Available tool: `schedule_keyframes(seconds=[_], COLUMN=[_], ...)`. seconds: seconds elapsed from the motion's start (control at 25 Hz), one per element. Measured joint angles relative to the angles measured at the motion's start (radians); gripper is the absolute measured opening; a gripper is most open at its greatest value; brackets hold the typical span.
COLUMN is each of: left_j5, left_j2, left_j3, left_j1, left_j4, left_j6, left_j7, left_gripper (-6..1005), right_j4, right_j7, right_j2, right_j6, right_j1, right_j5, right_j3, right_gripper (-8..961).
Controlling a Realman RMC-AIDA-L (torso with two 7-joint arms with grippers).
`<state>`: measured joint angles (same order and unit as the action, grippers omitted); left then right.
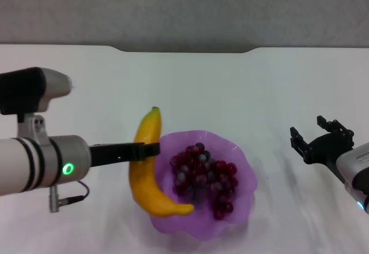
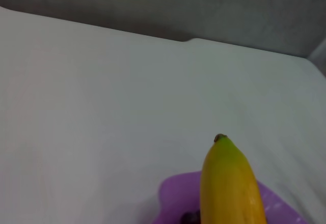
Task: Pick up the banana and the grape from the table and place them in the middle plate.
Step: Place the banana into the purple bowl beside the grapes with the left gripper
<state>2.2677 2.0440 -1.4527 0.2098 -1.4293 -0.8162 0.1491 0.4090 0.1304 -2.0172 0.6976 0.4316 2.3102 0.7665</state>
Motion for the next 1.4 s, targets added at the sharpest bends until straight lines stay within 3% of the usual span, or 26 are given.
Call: schedule_keyframes(seconds=[0.36,0.56,0.84,1.4], left_j5=[-0.108,-0.151,-0.192,-0.324], left_j2=[0.002,0.002,0.0,-0.004], left_j3=[0.055,0.092,0.14,0.081], left_j1=[0.081,0.088,0.08,0.079], left_j4=[0.223,0.299,0.3,0.301], left_j6=[0.16,0.261,0.285,0.228], left_j7=[0.04,0.132,0.274,0.266], left_gripper=[498,498,499,499], right_j4=[0.005,0.003,0.002,0.008], right_j7=[0.004,0.004,0.005,0.005], right_j2=[0.0,0.0,0.0,0.0], right_j6=[-0.001,-0.001,-0.001,-0.001], right_j1=[0.003,0.004,0.003,0.003], right_j5=[0.001,0.001,0.001,0.006], right_j3=[-0.002,-0.003,-0.003,-0.003], right_gripper=[666,666,666,666])
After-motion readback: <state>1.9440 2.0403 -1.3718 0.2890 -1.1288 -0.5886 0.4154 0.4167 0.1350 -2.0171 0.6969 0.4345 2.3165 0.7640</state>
